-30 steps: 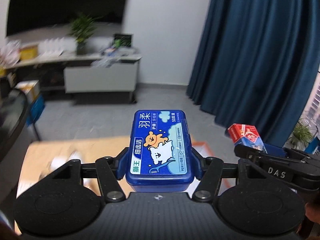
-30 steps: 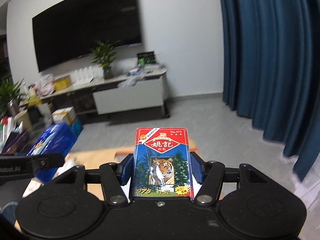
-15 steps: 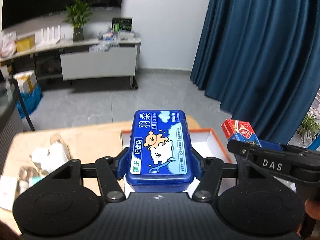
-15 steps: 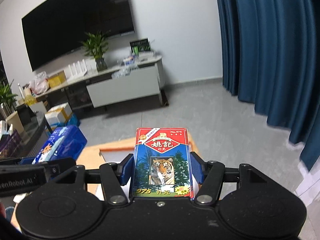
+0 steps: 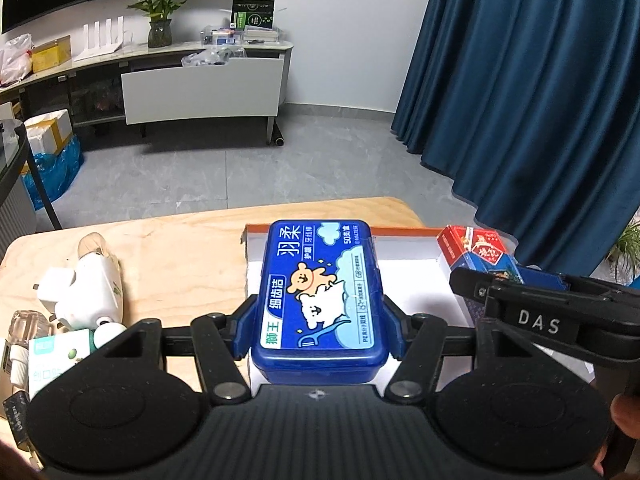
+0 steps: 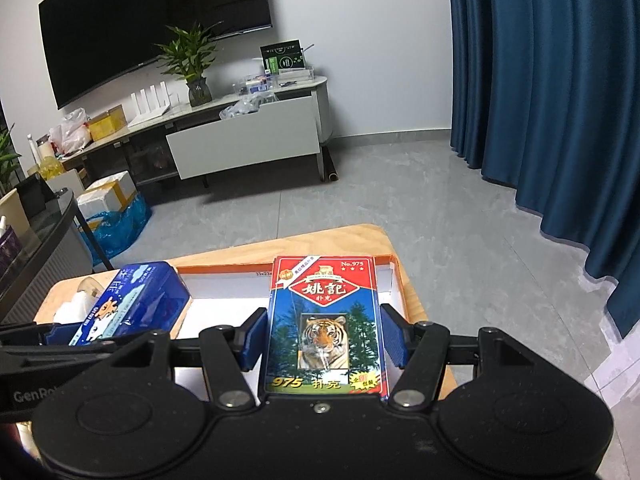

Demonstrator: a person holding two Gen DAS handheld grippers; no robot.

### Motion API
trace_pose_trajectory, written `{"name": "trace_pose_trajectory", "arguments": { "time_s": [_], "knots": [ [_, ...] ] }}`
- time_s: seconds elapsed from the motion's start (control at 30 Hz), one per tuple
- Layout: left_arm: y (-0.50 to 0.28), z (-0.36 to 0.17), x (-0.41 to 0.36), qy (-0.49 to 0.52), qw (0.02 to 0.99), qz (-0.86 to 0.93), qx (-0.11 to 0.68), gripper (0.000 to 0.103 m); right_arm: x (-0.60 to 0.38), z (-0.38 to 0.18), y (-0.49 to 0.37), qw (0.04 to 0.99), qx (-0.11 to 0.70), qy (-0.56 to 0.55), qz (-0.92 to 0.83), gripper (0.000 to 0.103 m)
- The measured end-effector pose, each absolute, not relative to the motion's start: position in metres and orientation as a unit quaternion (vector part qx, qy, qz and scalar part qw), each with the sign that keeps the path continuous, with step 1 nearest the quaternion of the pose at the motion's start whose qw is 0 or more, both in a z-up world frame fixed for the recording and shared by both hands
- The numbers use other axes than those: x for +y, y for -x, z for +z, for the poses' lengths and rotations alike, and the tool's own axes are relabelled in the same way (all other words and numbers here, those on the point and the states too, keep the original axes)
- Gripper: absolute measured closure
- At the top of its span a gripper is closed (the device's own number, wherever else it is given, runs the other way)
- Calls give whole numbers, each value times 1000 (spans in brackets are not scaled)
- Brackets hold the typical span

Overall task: Organize rigid objects
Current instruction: 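Carry the blue box with the left tool while the right tool carries the tiger pack over the lid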

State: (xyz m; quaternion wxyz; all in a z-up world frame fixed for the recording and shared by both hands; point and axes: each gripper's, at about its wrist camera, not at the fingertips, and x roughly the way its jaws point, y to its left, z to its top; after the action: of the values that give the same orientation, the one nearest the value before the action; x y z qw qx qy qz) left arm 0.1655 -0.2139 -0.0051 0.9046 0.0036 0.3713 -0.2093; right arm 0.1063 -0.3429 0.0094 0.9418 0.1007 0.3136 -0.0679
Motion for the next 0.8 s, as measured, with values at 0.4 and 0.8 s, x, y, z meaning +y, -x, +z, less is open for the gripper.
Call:
{"name": "trace_pose_trajectory", "arguments": {
  "time_s": [0.4, 0.8],
  "knots": [
    [-166, -3, -225, -7, 908, -197, 369, 41, -343, -1, -124, 937, 328, -95, -70, 32],
    [-165, -3, -226, -10, 908, -199, 368, 41, -338, -2, -127, 936, 331, -91, -73, 32]
  ]
}}
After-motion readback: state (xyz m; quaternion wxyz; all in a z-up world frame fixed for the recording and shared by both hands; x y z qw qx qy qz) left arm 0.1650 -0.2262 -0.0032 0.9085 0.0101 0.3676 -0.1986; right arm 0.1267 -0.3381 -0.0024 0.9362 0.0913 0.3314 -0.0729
